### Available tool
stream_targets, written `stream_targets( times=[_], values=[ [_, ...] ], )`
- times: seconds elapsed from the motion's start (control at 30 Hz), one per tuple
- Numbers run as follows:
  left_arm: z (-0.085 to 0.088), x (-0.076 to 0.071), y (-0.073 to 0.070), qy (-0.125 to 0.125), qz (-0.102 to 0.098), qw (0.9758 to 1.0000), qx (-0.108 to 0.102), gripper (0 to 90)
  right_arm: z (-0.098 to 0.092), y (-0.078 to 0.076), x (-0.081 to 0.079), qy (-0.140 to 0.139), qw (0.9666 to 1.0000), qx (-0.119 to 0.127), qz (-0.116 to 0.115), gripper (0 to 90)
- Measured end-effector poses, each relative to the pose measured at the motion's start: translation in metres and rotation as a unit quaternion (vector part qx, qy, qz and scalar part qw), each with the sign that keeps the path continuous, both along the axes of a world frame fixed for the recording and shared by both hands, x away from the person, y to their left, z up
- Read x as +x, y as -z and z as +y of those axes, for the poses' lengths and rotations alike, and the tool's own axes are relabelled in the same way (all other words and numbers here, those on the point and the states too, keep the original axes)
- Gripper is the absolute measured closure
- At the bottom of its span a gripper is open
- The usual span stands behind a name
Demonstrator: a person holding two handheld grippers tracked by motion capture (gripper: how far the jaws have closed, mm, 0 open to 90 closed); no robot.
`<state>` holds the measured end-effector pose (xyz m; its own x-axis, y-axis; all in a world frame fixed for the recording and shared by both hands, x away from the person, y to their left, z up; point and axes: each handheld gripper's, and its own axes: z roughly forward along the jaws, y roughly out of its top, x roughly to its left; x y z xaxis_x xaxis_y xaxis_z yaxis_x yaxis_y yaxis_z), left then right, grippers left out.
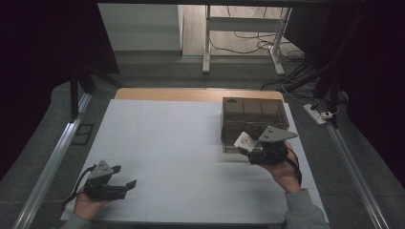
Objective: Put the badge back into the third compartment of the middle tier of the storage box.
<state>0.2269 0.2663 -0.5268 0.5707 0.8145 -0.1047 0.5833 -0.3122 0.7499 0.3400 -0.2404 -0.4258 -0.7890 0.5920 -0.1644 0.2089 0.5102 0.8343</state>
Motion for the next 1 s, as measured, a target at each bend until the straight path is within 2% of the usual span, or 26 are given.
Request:
stream_targets(
  times=[0.27, 0.57, 0.8, 1.0],
  values=[
    [0.000, 0.000, 0.000, 0.000, 0.000, 1.0000, 0.000, 13.9, -0.022, 0.002, 0.008, 0.039, 0.9992, -0.002, 0.006, 33.2],
    [0.000, 0.000, 0.000, -0.001, 0.000, 1.0000, -0.001, 14.0, -0.049, 0.001, 0.014, 0.089, 0.9960, 0.000, 0.005, 33.2],
    [0.000, 0.000, -0.001, -0.001, -0.001, 1.0000, -0.003, 14.0, -0.063, 0.004, 0.021, 0.139, 0.9901, -0.012, 0.008, 33.2],
    [0.000, 0.000, 0.000, 0.000, 0.000, 1.0000, -0.001, 14.0, -0.069, 0.012, 0.028, 0.184, 0.9824, -0.026, 0.022, 33.2]
  ],
)
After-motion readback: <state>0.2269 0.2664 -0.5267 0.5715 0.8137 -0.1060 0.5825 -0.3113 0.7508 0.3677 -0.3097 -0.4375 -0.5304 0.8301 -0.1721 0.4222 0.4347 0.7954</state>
